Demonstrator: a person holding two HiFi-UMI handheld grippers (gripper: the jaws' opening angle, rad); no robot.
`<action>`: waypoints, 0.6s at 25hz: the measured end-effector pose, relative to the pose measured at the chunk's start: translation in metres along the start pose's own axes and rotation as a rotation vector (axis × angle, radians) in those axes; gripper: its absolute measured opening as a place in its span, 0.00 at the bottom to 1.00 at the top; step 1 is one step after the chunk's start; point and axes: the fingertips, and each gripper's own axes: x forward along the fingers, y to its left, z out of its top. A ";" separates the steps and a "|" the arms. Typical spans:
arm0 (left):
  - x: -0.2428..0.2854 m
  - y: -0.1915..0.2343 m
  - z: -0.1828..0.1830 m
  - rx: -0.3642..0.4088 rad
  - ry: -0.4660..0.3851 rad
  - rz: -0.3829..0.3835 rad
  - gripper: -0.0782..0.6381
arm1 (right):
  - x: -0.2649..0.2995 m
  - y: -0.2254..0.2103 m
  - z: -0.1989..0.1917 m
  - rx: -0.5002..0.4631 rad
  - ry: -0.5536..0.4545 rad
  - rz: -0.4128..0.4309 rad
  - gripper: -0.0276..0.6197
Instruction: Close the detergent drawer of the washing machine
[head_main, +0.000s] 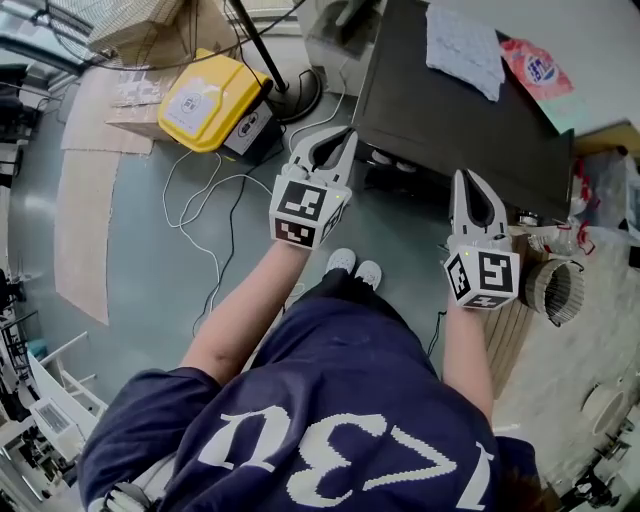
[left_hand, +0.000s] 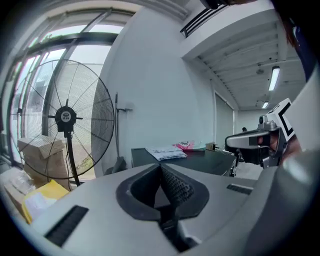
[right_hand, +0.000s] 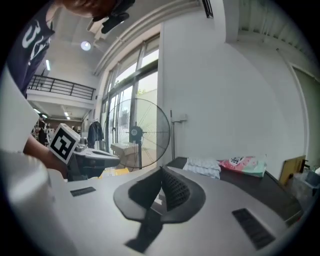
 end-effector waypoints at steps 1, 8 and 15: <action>-0.005 -0.001 0.010 0.006 -0.015 0.004 0.14 | -0.004 -0.001 0.013 0.015 -0.029 0.000 0.07; -0.030 -0.011 0.066 0.048 -0.100 0.011 0.14 | -0.027 -0.009 0.077 0.044 -0.145 -0.019 0.07; -0.048 -0.016 0.097 0.097 -0.185 0.040 0.14 | -0.044 -0.005 0.106 -0.014 -0.191 -0.018 0.06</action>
